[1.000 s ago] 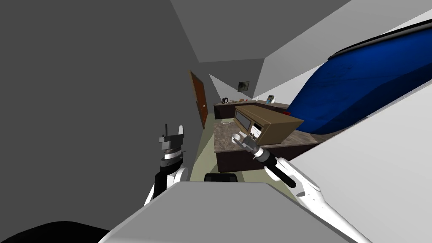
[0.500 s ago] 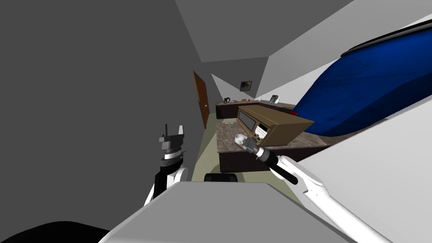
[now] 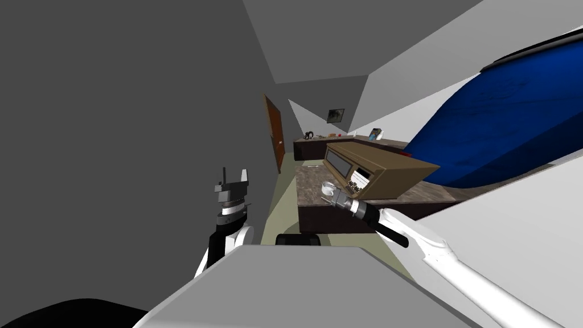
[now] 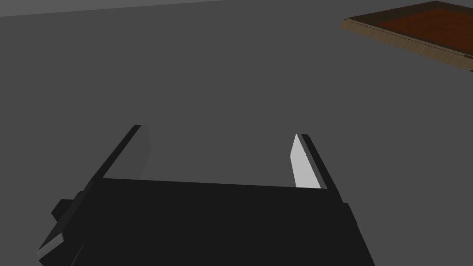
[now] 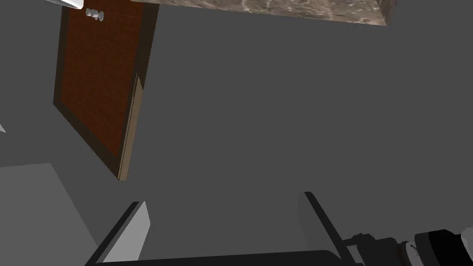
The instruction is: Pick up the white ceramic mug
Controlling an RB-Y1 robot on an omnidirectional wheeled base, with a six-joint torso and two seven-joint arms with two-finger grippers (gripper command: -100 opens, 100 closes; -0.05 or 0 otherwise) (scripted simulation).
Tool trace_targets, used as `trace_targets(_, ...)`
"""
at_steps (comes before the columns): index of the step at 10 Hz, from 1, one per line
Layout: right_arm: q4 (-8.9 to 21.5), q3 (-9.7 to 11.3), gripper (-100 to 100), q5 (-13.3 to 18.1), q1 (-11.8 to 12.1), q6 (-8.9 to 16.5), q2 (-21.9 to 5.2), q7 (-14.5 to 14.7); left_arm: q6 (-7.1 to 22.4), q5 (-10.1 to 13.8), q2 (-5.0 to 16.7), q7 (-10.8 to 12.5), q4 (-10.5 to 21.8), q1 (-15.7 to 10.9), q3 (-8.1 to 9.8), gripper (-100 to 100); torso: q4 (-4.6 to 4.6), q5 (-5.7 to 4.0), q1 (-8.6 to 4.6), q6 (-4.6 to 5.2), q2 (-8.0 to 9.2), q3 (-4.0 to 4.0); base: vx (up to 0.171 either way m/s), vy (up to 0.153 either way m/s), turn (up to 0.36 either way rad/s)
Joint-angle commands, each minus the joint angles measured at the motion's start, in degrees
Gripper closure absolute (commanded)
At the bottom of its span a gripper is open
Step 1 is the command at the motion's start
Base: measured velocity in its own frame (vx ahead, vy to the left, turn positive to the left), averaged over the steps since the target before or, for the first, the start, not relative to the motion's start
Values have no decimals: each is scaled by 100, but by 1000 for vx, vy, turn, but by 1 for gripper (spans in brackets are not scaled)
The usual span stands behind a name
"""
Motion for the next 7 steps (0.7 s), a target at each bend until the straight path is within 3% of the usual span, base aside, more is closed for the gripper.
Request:
trace_targets(1,260,42,-100,120,-81,-38,-129,127,0,0,0,0,0,0,0,0,0,0,0,0,0,0,1,58,39)
trace_targets(2,410,76,-100,309,-120,1,-364,236,0,0,0,0,0,0,0,0,0,-1,-4,2,-1,0,4,54,101)
trace_targets(3,443,76,-100,309,-120,1,-364,236,0,0,0,0,0,0,0,0,0,-1,-6,2,-2,-1,0,41,0)
trace_targets(6,973,175,-100,832,-231,136,-953,526,0,0,0,0,0,0,0,0,0,-1,-4,0,1,1,-8,62,100)
trace_targets(7,973,175,-100,839,-231,136,-1034,526,0,0,0,0,0,0,0,0,0,0,2,1,2,1,-8,58,23)
